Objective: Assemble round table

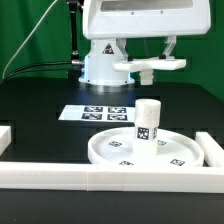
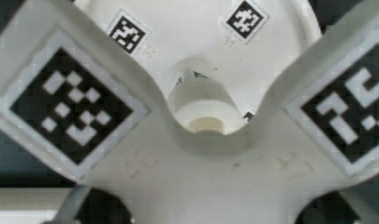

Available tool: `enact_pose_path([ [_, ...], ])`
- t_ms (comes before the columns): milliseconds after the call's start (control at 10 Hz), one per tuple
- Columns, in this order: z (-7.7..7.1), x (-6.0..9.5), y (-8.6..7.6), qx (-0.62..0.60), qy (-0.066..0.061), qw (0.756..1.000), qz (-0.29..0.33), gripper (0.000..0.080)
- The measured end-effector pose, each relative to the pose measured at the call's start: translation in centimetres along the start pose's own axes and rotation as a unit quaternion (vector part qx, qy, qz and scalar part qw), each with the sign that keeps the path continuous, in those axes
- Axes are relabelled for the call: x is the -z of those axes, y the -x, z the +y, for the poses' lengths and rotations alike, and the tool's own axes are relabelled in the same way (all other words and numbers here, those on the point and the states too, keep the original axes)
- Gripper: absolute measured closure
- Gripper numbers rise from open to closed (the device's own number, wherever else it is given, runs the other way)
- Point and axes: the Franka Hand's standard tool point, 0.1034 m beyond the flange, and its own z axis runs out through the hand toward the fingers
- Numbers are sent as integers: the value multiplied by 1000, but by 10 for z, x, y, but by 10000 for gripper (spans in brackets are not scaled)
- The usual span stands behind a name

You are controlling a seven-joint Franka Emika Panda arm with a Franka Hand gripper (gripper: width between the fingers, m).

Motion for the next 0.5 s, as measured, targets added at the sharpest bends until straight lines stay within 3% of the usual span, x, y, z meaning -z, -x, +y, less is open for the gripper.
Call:
enact_pose_path([
  [500, 3, -23, -5, 72, 5, 997, -15, 357],
])
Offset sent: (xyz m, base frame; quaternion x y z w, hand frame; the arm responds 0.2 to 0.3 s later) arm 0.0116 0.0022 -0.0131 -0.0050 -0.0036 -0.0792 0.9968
